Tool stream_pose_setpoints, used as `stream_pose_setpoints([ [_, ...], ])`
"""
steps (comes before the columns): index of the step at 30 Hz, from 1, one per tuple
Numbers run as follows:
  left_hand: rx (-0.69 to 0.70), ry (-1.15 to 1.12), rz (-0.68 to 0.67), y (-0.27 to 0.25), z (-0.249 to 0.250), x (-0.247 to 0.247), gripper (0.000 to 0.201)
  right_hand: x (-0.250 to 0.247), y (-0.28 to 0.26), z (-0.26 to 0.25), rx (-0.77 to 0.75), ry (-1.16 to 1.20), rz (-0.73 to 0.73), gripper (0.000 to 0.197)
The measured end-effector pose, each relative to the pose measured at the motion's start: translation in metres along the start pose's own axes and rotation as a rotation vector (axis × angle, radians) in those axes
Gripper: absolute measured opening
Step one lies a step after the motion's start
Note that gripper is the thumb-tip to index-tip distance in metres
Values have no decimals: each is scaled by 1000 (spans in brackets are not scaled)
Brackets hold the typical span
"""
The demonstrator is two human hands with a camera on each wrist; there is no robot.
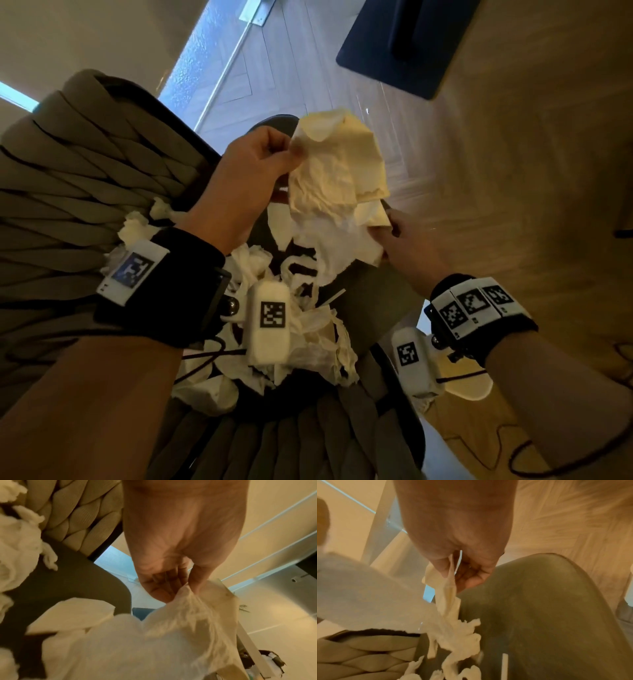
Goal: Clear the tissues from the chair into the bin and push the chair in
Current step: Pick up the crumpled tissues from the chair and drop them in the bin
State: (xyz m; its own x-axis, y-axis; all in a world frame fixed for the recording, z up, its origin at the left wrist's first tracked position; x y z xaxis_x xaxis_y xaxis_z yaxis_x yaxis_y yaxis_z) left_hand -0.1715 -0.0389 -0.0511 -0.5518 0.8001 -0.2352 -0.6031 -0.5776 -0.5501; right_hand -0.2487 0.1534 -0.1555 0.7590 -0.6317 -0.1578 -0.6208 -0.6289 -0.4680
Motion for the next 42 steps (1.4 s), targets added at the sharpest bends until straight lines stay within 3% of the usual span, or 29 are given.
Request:
stream_pose_setpoints([
  [5,-94,-211,117,5,-23,18,10,14,1,-15,66,355,-114,28],
  [9,-92,-76,232,2,-45,30,8,12,7,-15,197,677,-61,41],
  [12,-116,-7,251,1,-55,38,5,10,10,-6,247,771,-46,51],
  [15,-161,1,230,0,-59,43,7,14,8,-2,218,729,-101,54],
  [21,-345,112,-6,-5,-77,60,19,24,12,-3,77,419,-43,71],
  [26,-449,251,-124,1,-84,47,20,27,9,3,64,363,-46,46],
  [28,-423,328,-66,13,-83,28,25,20,10,5,64,344,5,44],
  [30,-331,456,96,31,-78,6,36,7,14,9,51,304,70,44],
  [32,-237,708,179,50,-74,-2,61,-7,16,15,64,295,129,47],
  [35,-279,955,20,72,-81,24,104,-24,14,26,95,239,155,47],
  [37,-305,1048,-43,80,-89,48,118,-32,11,31,110,234,169,45],
  [42,-242,1266,26,94,-99,81,112,-38,3,42,149,230,220,37],
])
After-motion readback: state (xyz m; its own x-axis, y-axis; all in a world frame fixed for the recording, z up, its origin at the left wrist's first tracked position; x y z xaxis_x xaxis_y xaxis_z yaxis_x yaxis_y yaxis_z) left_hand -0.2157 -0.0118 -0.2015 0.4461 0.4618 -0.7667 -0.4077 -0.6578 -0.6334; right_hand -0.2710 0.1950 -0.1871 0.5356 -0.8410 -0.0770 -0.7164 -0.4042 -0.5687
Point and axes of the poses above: each hand's wrist, its own y-axis towards the middle knuckle, its own x-axis out of the palm, z = x × y, the point moved 5 cm from there along y, towards the middle knuckle, and after that the axes turned 8 degrees about -x, right-handed, at the moved point
